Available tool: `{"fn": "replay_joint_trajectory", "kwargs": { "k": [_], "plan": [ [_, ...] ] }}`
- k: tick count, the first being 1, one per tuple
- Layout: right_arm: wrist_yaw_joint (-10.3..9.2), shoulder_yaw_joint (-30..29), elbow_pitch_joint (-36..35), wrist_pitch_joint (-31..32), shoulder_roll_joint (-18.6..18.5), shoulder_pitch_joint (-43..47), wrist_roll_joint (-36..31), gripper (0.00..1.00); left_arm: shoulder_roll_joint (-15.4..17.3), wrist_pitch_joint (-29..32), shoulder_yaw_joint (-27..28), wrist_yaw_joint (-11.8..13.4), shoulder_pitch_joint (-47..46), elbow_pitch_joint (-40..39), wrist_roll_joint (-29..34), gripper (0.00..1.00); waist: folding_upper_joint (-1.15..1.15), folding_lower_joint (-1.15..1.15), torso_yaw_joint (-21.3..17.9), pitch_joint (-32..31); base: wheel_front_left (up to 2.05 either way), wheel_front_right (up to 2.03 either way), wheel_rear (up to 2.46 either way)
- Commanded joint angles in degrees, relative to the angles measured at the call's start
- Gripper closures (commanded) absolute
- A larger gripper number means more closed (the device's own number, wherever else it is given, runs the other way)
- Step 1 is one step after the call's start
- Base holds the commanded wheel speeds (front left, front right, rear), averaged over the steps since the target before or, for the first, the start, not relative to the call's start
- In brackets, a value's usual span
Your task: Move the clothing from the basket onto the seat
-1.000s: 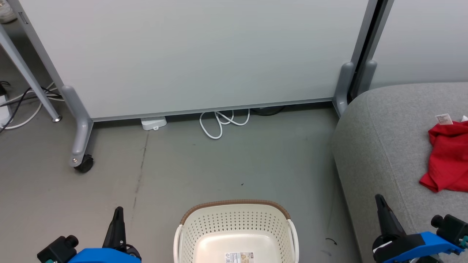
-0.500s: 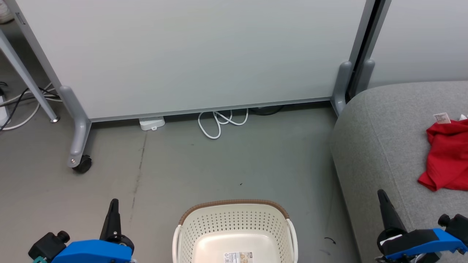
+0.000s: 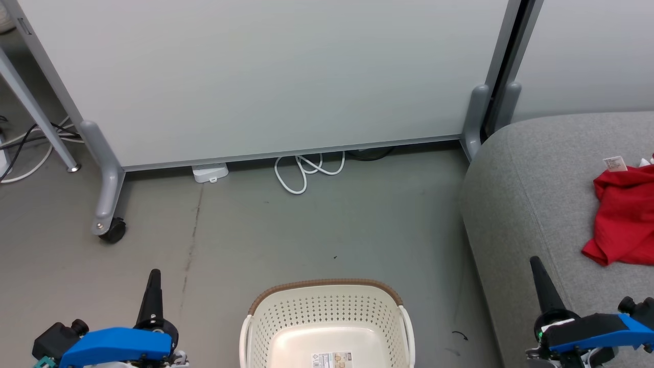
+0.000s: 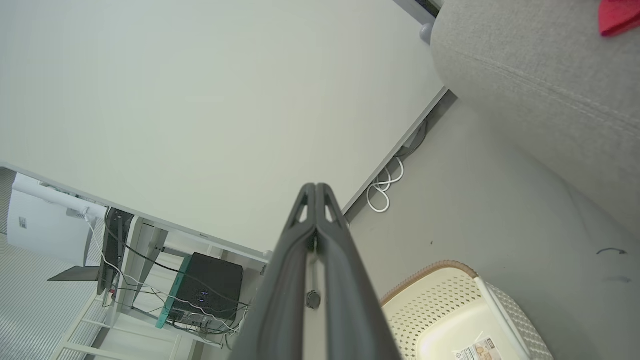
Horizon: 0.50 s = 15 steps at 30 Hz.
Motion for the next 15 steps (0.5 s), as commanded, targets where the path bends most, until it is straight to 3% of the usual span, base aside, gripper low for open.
{"fn": "replay_joint_trajectory", "kwargs": {
  "k": [1,15],
  "plan": [
    [0.01,-0.17,-0.74,0.22,-0.33,-1.3,1.72,1.0,-0.05,0.37,0.49,-0.07,-1.41,-0.77,-1.27,1.0,0.0,0.0,-0.03,0.01,0.0,0.0,0.0],
    [0.02,-0.43,-0.99,1.52,-0.38,-1.96,9.96,1.0,-0.51,2.45,1.89,-0.09,-2.2,-1.68,-8.21,1.0,0.0,0.0,-0.34,0.08,0.0,0.0,0.0]
  ]
}}
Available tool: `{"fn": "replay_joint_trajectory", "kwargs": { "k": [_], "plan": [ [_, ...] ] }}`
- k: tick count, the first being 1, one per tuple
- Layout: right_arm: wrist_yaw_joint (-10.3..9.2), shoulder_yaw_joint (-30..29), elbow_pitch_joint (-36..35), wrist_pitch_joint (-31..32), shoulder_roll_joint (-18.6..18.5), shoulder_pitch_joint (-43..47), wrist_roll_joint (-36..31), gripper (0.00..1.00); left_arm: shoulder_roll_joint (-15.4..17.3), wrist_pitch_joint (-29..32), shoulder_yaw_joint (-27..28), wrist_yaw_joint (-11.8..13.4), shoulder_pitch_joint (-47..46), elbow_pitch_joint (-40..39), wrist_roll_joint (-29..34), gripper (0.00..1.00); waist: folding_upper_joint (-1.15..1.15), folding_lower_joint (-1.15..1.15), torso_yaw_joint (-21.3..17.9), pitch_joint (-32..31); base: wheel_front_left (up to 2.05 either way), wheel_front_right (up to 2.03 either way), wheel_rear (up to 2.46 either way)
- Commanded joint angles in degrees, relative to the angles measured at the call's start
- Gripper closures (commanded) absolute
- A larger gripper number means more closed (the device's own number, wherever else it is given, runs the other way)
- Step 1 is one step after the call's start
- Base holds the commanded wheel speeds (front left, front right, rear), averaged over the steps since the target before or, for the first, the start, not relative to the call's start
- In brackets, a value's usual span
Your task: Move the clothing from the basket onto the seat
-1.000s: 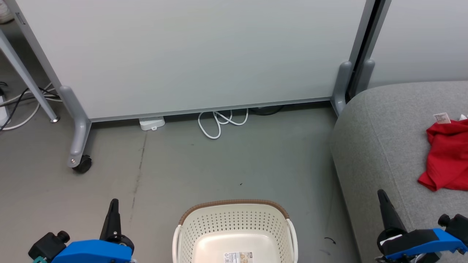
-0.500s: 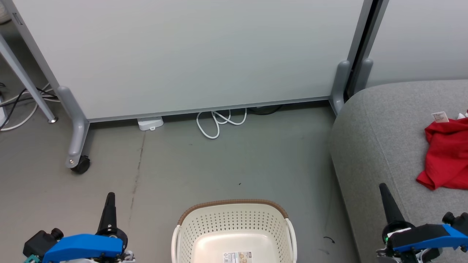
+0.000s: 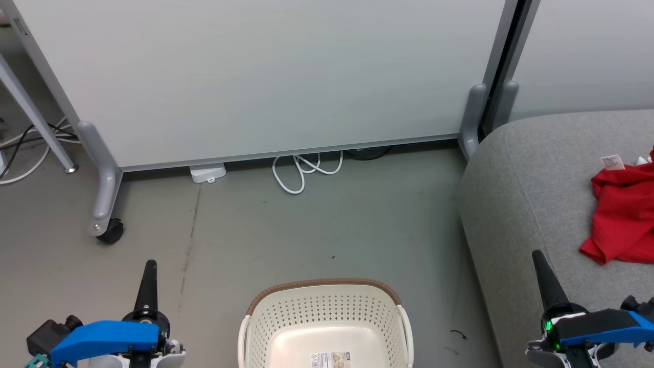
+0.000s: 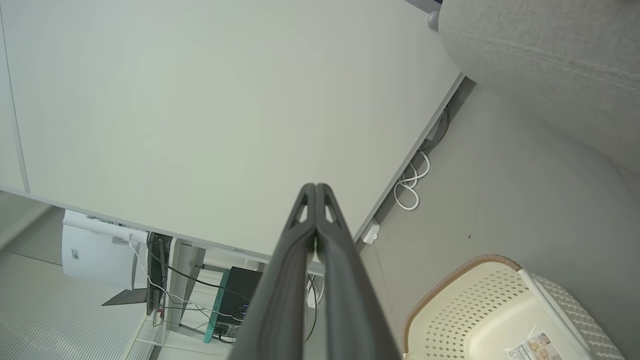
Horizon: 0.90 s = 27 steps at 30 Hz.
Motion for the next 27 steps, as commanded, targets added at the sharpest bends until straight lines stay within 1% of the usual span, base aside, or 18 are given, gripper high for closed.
{"fn": "replay_joint_trajectory", "kwargs": {
  "k": [1,27],
  "plan": [
    [0.03,-0.15,-0.62,0.33,-0.36,-1.24,1.47,1.0,0.03,0.37,0.39,-0.09,-1.17,-0.7,-1.25,1.0,0.0,0.0,-0.03,0.01,0.0,0.0,0.0],
    [0.04,-0.57,-0.95,2.28,-0.43,-2.09,14.01,1.0,-0.69,3.53,2.6,-0.12,-2.35,-2.03,-11.68,1.0,0.0,0.0,-0.6,0.14,0.0,0.0,0.0]
  ]
}}
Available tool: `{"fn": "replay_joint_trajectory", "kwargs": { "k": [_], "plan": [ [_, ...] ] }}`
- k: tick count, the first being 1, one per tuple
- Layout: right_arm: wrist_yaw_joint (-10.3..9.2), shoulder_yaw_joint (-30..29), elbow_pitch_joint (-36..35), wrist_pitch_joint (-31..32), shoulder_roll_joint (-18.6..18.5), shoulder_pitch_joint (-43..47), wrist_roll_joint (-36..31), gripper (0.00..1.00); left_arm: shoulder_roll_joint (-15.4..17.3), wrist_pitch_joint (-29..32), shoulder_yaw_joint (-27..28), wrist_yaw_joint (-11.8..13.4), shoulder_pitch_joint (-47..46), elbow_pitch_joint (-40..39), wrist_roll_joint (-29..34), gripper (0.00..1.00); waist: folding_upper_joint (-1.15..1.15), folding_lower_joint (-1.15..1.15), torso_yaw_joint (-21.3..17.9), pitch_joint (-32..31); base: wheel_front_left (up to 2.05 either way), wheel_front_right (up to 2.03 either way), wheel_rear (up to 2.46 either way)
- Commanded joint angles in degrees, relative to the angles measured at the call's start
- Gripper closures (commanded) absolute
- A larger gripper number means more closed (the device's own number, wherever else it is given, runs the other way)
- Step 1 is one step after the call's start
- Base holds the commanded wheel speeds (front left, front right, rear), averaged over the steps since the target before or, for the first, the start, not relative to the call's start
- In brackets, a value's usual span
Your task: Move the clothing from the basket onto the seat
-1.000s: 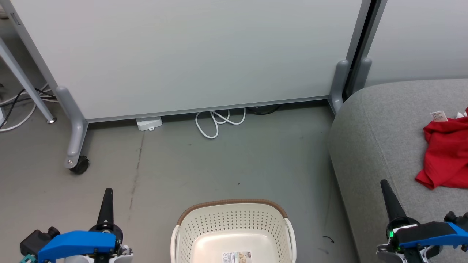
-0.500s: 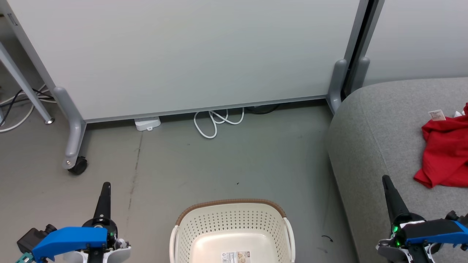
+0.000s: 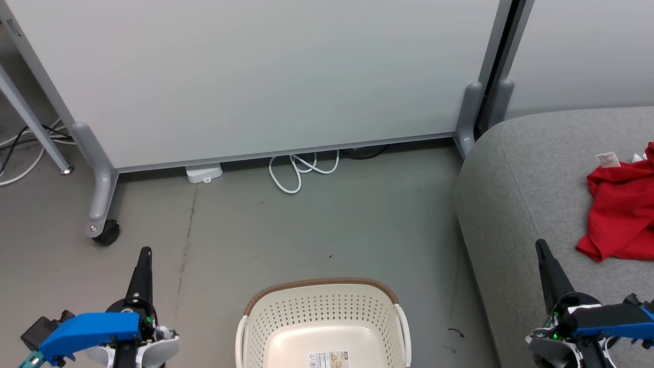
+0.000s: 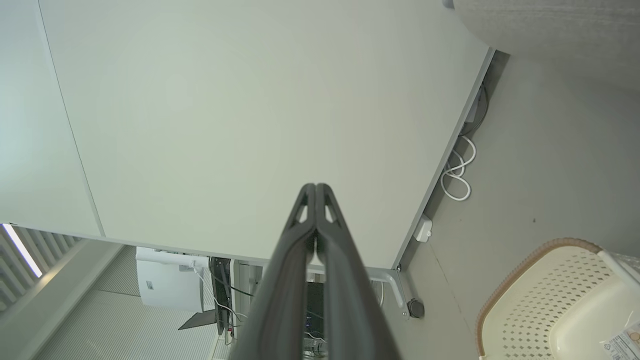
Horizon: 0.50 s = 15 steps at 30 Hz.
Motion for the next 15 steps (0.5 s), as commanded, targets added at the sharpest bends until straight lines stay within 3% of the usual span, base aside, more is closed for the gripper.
{"fn": "replay_joint_trajectory", "kwargs": {
  "k": [1,15],
  "plan": [
    [0.04,-0.19,-0.38,0.36,-0.38,-0.81,1.02,1.0,0.04,0.21,0.37,-0.12,-0.92,-0.45,-0.88,1.0,0.0,0.0,-0.02,0.0,0.0,0.0,0.0],
    [0.04,-0.36,-0.53,1.23,-0.4,-1.22,6.98,1.0,-0.34,1.76,1.37,-0.13,-1.46,-1.06,-5.78,1.0,0.0,0.0,-0.33,0.08,0.0,0.0,0.0]
  ]
}}
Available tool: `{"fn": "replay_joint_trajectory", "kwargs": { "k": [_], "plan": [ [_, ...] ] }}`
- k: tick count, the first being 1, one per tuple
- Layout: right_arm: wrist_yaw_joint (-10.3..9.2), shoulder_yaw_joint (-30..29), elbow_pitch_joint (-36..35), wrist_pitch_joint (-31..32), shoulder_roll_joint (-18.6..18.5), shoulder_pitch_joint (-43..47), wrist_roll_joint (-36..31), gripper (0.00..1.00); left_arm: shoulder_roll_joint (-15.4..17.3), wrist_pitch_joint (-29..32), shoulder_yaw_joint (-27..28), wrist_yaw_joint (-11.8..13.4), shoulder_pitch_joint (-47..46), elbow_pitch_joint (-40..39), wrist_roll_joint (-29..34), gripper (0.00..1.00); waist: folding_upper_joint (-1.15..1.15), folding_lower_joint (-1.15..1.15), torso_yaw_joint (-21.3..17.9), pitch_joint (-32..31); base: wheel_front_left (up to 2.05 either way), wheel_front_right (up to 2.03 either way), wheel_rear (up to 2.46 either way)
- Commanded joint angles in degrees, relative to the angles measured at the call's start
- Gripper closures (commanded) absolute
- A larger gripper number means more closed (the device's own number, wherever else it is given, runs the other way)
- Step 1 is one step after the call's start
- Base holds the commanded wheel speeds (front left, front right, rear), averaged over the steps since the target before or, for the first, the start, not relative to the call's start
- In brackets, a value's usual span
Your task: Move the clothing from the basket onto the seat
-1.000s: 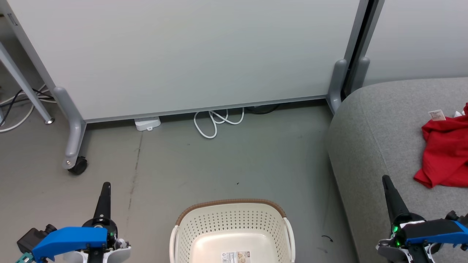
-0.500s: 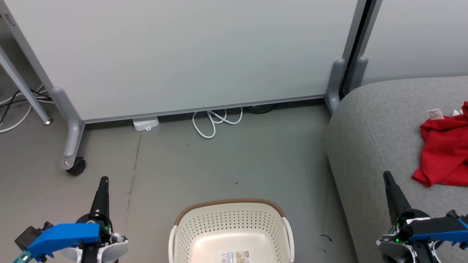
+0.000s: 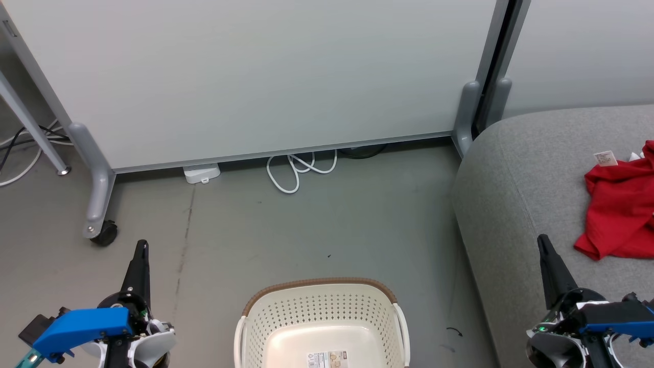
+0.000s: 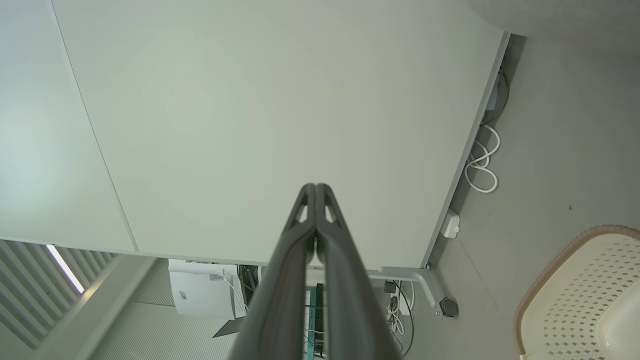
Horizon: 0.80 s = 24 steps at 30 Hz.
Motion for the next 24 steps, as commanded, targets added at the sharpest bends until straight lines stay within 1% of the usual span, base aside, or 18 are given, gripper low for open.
{"fn": "replay_joint_trajectory", "kwargs": {
  "k": [1,7,24],
  "plan": [
    [0.04,-0.14,-0.28,0.31,-0.37,-0.7,1.02,1.0,-0.04,0.31,0.29,-0.13,-0.78,-0.31,-0.76,1.0,0.0,0.0,-0.02,0.0,0.0,0.0,0.0],
    [0.04,-0.22,-0.33,0.62,-0.38,-0.95,3.33,1.0,-0.22,0.94,0.69,-0.14,-1.05,-0.56,-2.74,1.0,0.0,0.0,-0.15,0.04,0.0,0.0,0.0],
    [0.04,-0.19,-0.31,0.63,-0.38,-0.84,3.09,1.0,-0.21,0.92,0.68,-0.14,-0.92,-0.54,-2.51,1.0,0.0,0.0,-0.16,0.04,0.0,0.0,0.0]
  ]
}}
